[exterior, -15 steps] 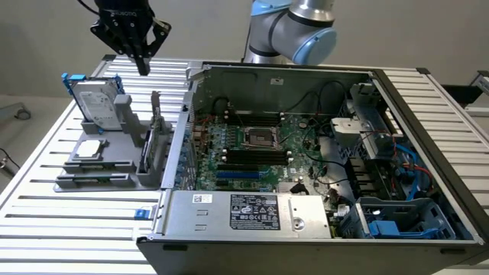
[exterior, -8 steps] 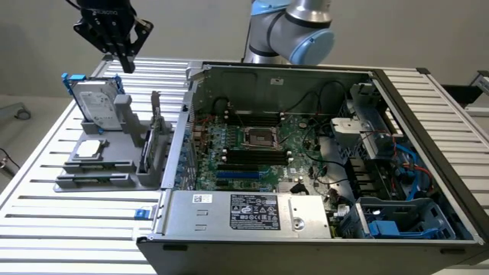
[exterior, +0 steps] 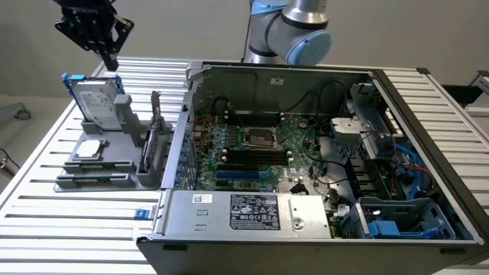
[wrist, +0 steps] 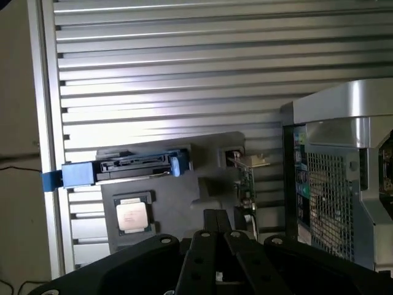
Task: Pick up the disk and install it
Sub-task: 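Reach for the disk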
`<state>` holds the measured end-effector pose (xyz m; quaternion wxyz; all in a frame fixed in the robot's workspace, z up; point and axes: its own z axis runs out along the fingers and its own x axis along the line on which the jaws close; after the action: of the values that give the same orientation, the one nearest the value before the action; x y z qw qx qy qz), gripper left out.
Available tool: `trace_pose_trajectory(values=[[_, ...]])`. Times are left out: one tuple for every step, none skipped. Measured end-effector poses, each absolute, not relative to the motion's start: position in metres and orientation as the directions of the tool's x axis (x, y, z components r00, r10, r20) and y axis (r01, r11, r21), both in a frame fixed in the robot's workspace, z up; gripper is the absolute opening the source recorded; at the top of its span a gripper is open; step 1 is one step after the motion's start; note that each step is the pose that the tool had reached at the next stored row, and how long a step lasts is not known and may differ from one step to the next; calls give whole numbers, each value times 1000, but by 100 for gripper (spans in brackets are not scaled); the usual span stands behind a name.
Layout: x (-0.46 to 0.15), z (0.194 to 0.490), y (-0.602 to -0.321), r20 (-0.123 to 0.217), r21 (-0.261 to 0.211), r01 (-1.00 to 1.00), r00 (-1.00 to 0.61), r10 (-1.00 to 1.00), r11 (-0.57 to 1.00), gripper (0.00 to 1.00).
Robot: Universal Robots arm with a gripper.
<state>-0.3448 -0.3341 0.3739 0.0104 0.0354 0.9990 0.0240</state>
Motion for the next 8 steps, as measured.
trace_pose_trajectory(values=[[-349, 374, -333, -19, 49, 70, -997, 71, 996, 11], [-354, 373, -331, -19, 49, 70, -997, 71, 996, 11], [-359, 373, -329, -19, 49, 70, -997, 71, 996, 11], [-363, 372, -328, -19, 48, 70, -997, 71, 996, 11], [-368, 372, -326, -19, 48, 70, -997, 71, 996, 11], [-372, 372, -324, -19, 48, 70, -997, 71, 996, 11], [-377, 371, -323, -19, 48, 70, -997, 71, 996, 11], [-381, 371, -321, -19, 48, 70, -997, 71, 996, 11]])
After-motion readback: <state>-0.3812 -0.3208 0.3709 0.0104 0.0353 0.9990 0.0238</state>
